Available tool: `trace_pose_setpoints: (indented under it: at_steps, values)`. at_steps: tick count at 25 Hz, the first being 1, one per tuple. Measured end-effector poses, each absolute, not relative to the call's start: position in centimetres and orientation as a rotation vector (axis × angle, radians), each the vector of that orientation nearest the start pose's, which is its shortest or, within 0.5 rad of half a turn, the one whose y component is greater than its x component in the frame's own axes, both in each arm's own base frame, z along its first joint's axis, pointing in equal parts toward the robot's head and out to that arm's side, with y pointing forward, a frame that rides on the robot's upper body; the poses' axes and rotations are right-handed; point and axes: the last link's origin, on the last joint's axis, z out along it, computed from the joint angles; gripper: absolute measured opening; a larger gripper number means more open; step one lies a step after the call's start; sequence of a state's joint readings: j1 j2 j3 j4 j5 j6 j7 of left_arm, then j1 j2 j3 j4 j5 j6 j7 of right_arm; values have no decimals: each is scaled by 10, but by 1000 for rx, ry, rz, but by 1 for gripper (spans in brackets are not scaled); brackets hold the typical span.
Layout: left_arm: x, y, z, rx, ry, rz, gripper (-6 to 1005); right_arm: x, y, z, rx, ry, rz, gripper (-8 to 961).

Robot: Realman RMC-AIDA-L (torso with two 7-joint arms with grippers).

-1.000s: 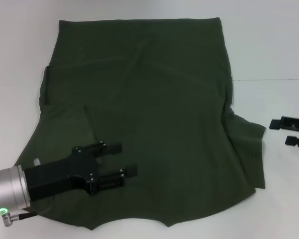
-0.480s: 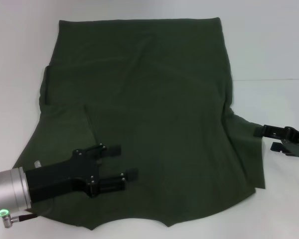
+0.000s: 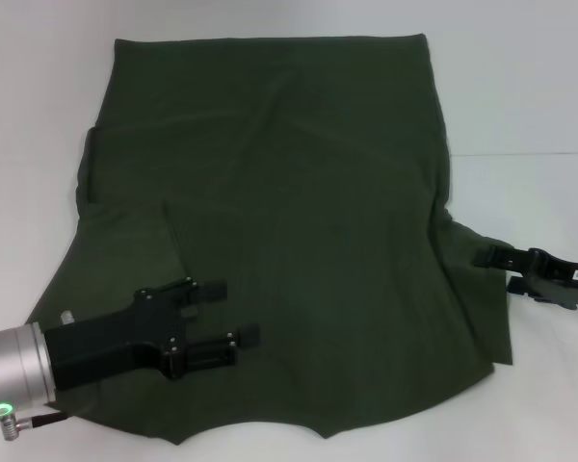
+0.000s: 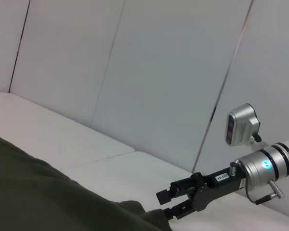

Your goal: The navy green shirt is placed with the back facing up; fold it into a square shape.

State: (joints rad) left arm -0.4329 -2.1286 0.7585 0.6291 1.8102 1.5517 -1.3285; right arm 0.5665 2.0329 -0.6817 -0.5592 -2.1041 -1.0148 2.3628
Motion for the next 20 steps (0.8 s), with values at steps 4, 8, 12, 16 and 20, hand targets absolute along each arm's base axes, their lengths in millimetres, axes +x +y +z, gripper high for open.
trace_pose_setpoints:
  at_steps: [4,8,12,16,20]
  values:
    - [-263,307,-18,-2620,-684,-913,872,324,383,11,-1815,1812,620,860]
    - [-264,306,-18,-2615,-689,-911,871,321,384,10,-1815,1813,641,860]
    - [-265,306,-17,-2611,-693,-911,871,321,383,7,-1820,1817,638,859]
    - [-266,306,-17,-2611,-693,-909,871,322,382,6,-1822,1820,635,859]
    - [-266,306,-17,-2611,-693,-909,871,323,381,4,-1826,1818,631,859]
